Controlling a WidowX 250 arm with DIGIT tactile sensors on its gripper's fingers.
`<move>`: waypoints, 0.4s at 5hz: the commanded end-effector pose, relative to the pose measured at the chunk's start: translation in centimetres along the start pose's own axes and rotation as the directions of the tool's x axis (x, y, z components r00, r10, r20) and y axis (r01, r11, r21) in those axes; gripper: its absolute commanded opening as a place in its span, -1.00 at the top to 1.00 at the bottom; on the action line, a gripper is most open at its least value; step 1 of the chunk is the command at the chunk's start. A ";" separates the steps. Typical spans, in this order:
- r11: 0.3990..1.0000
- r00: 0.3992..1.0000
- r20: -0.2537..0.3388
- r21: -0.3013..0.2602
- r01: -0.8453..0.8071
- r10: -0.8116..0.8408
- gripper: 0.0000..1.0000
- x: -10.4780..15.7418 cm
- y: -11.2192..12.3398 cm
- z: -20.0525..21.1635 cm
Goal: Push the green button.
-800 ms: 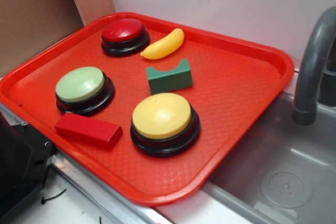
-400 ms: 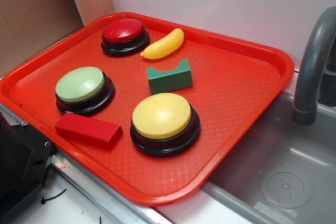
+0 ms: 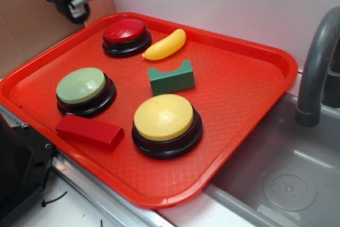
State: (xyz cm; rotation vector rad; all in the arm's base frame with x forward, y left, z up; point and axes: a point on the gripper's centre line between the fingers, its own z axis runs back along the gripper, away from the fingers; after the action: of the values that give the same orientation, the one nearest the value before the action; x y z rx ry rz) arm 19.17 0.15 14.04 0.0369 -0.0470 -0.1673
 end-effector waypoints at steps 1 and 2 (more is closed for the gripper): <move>0.998 0.997 -0.038 -0.003 0.070 -0.070 -1.00 -0.6 1.1 -7.0; 0.997 0.995 -0.069 -0.001 0.072 -0.072 -1.00 -1.6 1.6 -8.7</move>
State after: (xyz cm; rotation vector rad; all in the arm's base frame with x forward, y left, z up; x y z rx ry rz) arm 18.13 2.24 5.15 0.0401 0.0450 -0.2419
